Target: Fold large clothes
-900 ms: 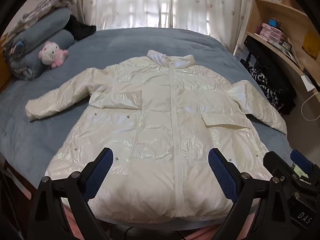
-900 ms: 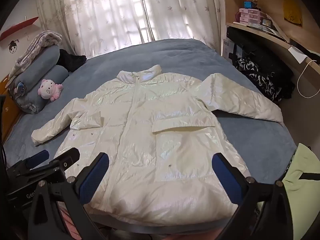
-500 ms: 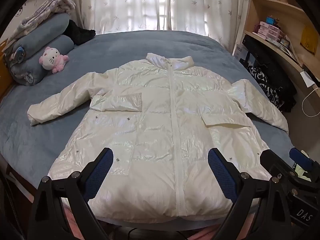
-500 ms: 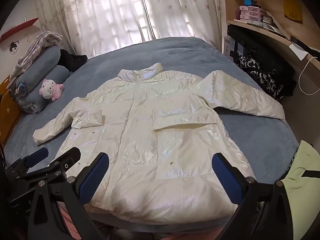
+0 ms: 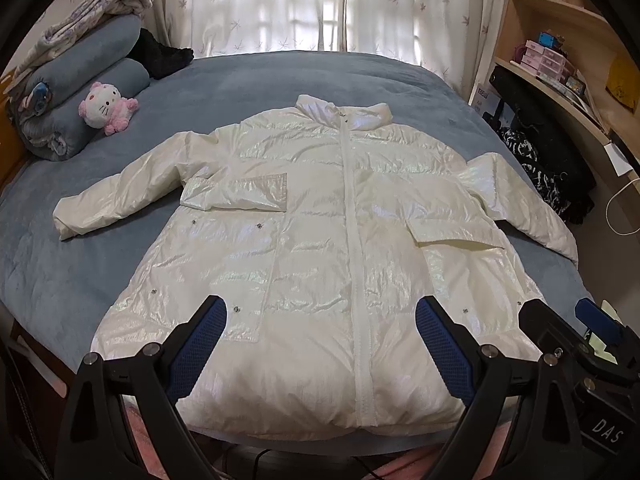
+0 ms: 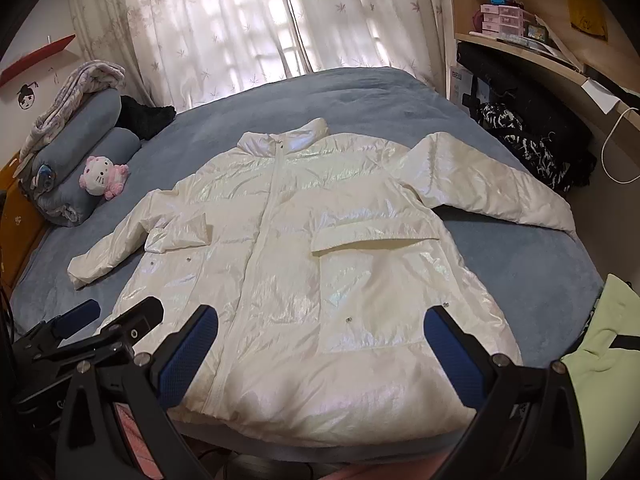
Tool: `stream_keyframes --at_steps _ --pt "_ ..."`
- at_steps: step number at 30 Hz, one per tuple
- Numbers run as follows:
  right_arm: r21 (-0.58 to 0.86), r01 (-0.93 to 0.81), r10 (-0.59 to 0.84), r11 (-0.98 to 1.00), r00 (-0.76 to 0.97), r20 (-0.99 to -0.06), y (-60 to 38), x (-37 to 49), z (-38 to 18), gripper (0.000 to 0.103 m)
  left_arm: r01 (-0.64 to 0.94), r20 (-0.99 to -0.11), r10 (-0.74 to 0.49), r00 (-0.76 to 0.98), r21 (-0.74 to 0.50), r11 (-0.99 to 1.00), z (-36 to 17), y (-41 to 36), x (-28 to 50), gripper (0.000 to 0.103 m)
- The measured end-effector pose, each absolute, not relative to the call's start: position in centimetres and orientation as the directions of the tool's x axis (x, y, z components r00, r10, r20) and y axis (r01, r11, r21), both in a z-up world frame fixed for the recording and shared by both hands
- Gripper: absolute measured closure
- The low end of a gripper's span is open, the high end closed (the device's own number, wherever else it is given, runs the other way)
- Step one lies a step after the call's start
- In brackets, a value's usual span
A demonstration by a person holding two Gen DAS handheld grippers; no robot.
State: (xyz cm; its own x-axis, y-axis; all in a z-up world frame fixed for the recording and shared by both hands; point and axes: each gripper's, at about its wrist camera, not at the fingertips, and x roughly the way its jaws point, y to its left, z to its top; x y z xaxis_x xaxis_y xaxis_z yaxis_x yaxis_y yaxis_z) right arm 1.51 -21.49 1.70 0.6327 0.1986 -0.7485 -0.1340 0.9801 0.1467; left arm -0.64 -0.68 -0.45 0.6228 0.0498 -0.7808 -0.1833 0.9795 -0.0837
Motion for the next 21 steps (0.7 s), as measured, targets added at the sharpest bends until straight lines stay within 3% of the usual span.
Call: stream_keyframes --at_steps 21 --pt "0.153 -0.134 0.203 0.979 0.627 -0.752 -21.36 1.47 1.2 0.0 -0.187 -0.788 0.059 0.612 -0.072 0.98 -0.62 -0.58 -0.6 0.009"
